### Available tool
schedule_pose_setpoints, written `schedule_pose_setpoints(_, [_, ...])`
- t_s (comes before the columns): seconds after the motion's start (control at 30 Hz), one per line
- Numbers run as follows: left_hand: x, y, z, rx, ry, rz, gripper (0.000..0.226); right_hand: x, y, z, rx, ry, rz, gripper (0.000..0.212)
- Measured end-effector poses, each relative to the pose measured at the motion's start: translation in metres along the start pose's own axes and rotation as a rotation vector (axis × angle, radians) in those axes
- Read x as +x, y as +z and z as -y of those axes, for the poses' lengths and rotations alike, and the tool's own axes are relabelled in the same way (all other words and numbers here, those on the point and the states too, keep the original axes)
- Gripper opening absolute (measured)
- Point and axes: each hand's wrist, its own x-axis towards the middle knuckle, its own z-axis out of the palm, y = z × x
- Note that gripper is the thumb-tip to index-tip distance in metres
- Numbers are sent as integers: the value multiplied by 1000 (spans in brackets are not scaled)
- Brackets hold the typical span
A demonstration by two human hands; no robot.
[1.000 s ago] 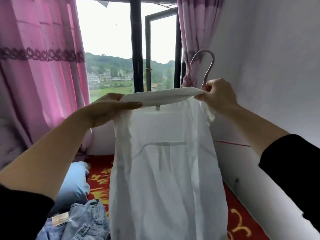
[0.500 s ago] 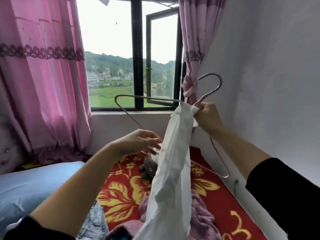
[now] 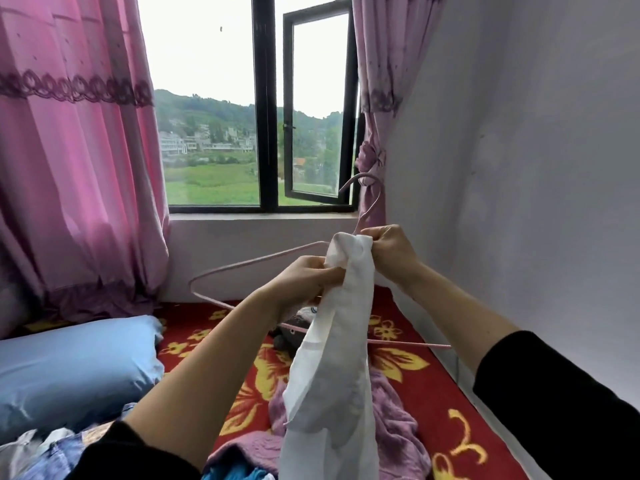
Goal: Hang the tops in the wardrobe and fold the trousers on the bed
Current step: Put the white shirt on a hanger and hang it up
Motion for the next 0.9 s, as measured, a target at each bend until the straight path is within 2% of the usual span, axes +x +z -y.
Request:
schedule_pose_setpoints(0.1, [-3,-1,-5,76,-7,-19,25,-1,-6,-3,-48,69,53,31])
schedule_pose_setpoints(0.2, [0,-8,-9,225,34,-233,25,-4,-17,-5,-74,212,66,13])
schedule_pose_setpoints(0.3, [5,-20,-14,270,59,-454,22,-10,-25,-19,-37,362,28,37])
schedule_pose_setpoints(0.4, [10,-26,-23,257,70,-545,27,-21,-11,-31,50,443,94,61])
schedule_pose_setpoints(0.5, [17,-24,-33,297,130,-615,33,-33,15,-31,133,417,166,63])
schedule_pose_setpoints(0.6, [21,-20,-46,286,171,-713,34,-39,41,-30,176,363,244,51])
schedule_pose_setpoints(0.67, [23,-22,-54,202,206,-756,32,-39,56,-33,60,315,219,43])
schedule_pose_setpoints(0.73, [23,-30,-61,111,230,-806,28,-34,64,-34,-122,252,124,32])
schedule_pose_setpoints(0.9, [12,-71,-74,39,232,-977,16,-14,37,-13,-283,178,65,33])
